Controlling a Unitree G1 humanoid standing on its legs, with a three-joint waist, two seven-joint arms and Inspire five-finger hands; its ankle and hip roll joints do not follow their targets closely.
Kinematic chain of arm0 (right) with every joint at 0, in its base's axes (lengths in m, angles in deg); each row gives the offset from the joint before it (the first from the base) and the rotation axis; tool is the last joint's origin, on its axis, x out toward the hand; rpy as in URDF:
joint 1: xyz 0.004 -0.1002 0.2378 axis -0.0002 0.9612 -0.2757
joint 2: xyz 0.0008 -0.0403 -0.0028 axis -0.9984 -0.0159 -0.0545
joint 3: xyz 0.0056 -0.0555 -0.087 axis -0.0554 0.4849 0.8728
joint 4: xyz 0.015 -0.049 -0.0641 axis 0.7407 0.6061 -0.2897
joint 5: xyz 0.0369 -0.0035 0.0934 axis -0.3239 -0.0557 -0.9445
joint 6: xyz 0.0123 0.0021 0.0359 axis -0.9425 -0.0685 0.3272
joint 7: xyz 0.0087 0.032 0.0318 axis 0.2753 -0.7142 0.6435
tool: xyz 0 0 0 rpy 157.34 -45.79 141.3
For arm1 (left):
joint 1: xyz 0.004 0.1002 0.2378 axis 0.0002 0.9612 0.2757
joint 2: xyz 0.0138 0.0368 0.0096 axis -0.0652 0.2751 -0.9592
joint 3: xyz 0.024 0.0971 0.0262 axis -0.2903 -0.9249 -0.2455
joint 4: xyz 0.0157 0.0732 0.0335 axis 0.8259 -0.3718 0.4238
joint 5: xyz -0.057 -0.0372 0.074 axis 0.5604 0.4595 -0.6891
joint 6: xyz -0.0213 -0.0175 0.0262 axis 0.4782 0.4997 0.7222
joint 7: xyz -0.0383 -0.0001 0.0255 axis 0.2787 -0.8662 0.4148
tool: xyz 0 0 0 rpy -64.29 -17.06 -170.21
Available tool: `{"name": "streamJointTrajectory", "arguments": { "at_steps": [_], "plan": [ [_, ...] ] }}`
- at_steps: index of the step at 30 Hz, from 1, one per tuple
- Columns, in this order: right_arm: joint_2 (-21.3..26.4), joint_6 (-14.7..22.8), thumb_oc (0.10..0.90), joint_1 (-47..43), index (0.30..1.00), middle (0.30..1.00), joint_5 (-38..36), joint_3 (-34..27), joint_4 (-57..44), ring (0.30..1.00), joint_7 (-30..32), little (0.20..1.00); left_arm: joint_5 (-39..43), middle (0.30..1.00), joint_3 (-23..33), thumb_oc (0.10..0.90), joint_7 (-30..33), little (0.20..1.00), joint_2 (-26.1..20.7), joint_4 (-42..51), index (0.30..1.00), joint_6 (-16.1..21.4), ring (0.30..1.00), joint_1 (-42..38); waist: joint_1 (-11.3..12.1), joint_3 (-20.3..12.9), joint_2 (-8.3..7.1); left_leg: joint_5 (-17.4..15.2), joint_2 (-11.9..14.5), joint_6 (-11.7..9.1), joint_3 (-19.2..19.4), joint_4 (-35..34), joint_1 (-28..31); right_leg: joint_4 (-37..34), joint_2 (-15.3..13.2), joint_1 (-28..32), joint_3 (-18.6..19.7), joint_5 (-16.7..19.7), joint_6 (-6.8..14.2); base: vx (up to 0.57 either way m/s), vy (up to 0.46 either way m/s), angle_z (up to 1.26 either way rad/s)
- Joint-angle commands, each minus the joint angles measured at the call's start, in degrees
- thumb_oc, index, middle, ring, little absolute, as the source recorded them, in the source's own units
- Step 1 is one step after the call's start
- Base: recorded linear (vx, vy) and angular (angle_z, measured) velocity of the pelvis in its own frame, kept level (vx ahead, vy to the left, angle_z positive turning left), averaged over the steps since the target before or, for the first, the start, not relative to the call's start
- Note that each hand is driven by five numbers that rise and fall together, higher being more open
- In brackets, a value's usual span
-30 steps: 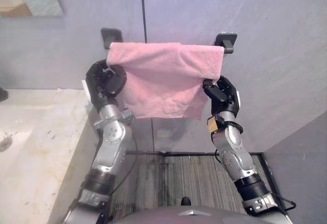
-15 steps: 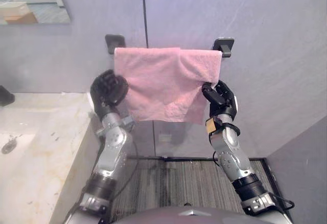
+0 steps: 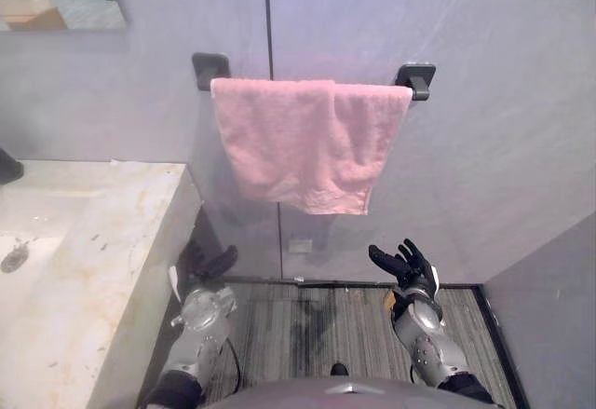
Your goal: Organize the bathroom.
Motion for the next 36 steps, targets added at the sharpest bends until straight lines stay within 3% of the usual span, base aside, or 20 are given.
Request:
{"name": "streamJointTrajectory", "arguments": {
  "at_steps": [1, 4, 9, 10, 11, 15, 17, 22, 28, 31, 34, 36],
  "plan": [
    [0.93, 2.92, 0.800, -5.21, 0.900, 0.900, 4.64, -1.00, -2.36, 0.900, -1.97, 0.900, -0.38, 0.900, -2.83, 0.800, -5.45, 0.900, -2.43, -1.85, 0.900, 0.27, 0.900, -4.97, 0.03, -0.98, -0.54, 0.72, -1.07, 2.82, -1.09, -0.06, -3.10, 2.93, -4.00, 1.80, -2.59, -0.76, 2.61, -0.06, -0.024, -0.01],
    [0.89, 2.12, 0.800, -5.05, 0.900, 0.900, 5.53, 0.00, 1.51, 0.900, -2.42, 0.900, 1.24, 0.900, -4.25, 0.800, -8.13, 0.900, -1.60, -6.93, 0.900, -1.33, 0.900, -4.76, -0.09, -0.91, -0.43, 0.79, -0.98, 2.69, -0.99, -0.06, -3.27, 2.75, -3.93, 1.74, -2.63, -0.62, 2.73, -0.07, -0.026, 0.01],
    [1.67, 0.53, 0.800, -5.87, 0.900, 0.900, 8.36, 1.90, 14.31, 0.900, -5.81, 0.900, -3.48, 0.900, -6.80, 0.800, -16.57, 0.900, -0.08, -22.57, 0.900, -7.84, 0.900, -6.03, -0.18, -1.13, -0.44, 1.09, -0.81, 2.26, -0.57, -0.06, -4.23, 2.38, -3.75, 1.23, -2.94, -0.47, 3.02, -0.07, -0.016, 0.00],
    [1.50, 0.04, 0.800, -6.19, 0.900, 0.900, 9.78, 1.97, 18.08, 0.900, -7.51, 0.900, -4.83, 0.900, -7.30, 0.800, -19.74, 0.900, 0.01, -26.90, 0.900, -8.97, 0.900, -6.55, -0.19, -1.16, -0.46, 1.08, -0.80, 2.26, -0.47, -0.06, -4.37, 2.39, -3.72, 1.10, -2.87, -0.52, 3.04, -0.09, -0.001, 0.00],
    [1.52, -0.82, 0.800, -6.99, 0.900, 0.900, 12.21, 2.74, 25.69, 0.900, -11.24, 0.900, -7.89, 0.900, -9.02, 0.800, -27.22, 0.900, 0.30, -34.84, 0.900, -12.69, 0.900, -7.50, -0.24, -1.26, -0.45, 1.01, -0.82, 2.39, -0.25, -0.06, -4.51, 2.46, -3.68, 0.87, -2.85, -0.61, 3.07, -0.07, 0.003, 0.00],
    [1.17, -1.94, 0.800, -8.09, 0.900, 0.900, 15.22, 3.27, 37.70, 0.900, -17.03, 0.900, -10.03, 0.900, -10.73, 0.800, -34.35, 0.900, 0.71, -45.64, 0.900, -11.68, 0.900, -8.05, -0.40, -1.57, -0.45, 0.93, -0.78, 2.52, 0.02, -0.06, -4.59, 2.35, -3.48, 0.81, -2.55, -0.68, 3.09, -0.03, 0.006, 0.01],
    [0.58, -2.16, 0.800, -8.27, 0.900, 0.900, 15.25, 1.30, 46.83, 0.900, -19.37, 0.900, -16.35, 0.900, -10.60, 0.800, -37.39, 0.900, 0.77, -50.15, 0.900, -9.63, 0.900, -8.29, -0.33, -1.99, -0.55, 0.79, -0.89, 2.44, 0.03, -0.06, -4.43, 1.97, -3.25, 1.19, -2.35, -0.56, 3.05, -0.02, 0.002, -0.04],
    [-0.15, -5.10, 0.800, -7.34, 0.900, 0.900, 15.89, -1.81, 51.51, 0.900, -18.69, 0.900, -15.38, 0.900, -8.62, 0.800, -37.54, 0.900, 1.38, -53.29, 0.900, -13.38, 0.900, -7.24, -0.21, -2.03, -0.40, 1.20, -1.55, 2.48, -1.50, -0.06, -4.96, 2.29, -2.92, 0.80, -1.79, -0.39, 3.09, -0.06, 0.021, -0.06],
    [-0.44, -4.18, 0.800, -6.29, 0.900, 0.900, 18.12, -4.16, 53.29, 0.900, -18.19, 0.900, -19.35, 0.900, -5.82, 0.800, -37.48, 0.900, 0.07, -55.78, 0.900, -13.99, 0.900, -5.96, -0.68, -0.47, -0.39, 2.19, -1.92, 2.33, -3.02, -0.06, -5.75, 4.77, -2.29, -1.31, -0.14, 0.09, 3.37, -0.12, 0.001, -0.01],
    [-0.39, -3.03, 0.800, -6.93, 0.900, 0.900, 17.79, -3.79, 53.12, 0.900, -18.68, 0.900, -17.85, 0.900, -5.32, 0.800, -36.34, 0.900, -0.85, -56.22, 0.900, -14.60, 0.900, -6.89, -1.19, 0.26, 0.28, 3.39, -2.05, 3.02, -4.84, -0.06, -7.85, 10.79, -1.14, -3.95, 2.86, -1.31, 2.80, -0.31, -0.072, 0.00],
    [-0.36, -2.60, 0.800, -8.34, 0.900, 0.900, 17.32, -2.99, 52.55, 0.900, -18.67, 0.900, -17.47, 0.900, -4.87, 0.800, -34.99, 0.900, -1.18, -55.59, 0.900, -13.79, 0.900, -7.90, -1.80, 1.51, 1.86, 5.51, -1.70, 3.74, -6.42, -0.06, -9.42, 23.74, 0.84, -7.42, 5.92, -2.38, 2.56, -0.36, -0.074, 0.03],
    [-0.26, -2.32, 0.800, -8.76, 0.900, 0.900, 17.00, -2.38, 52.06, 0.900, -18.86, 0.900, -18.11, 0.900, -4.72, 0.800, -34.41, 0.900, -1.32, -55.06, 0.900, -12.29, 0.900, -8.05, -1.71, 2.00, 2.29, 7.16, -1.75, 3.35, -7.87, -0.06, -10.86, 24.63, 2.48, -6.57, 8.16, -3.90, 1.82, -0.28, -0.116, 0.29]
  ]
}}
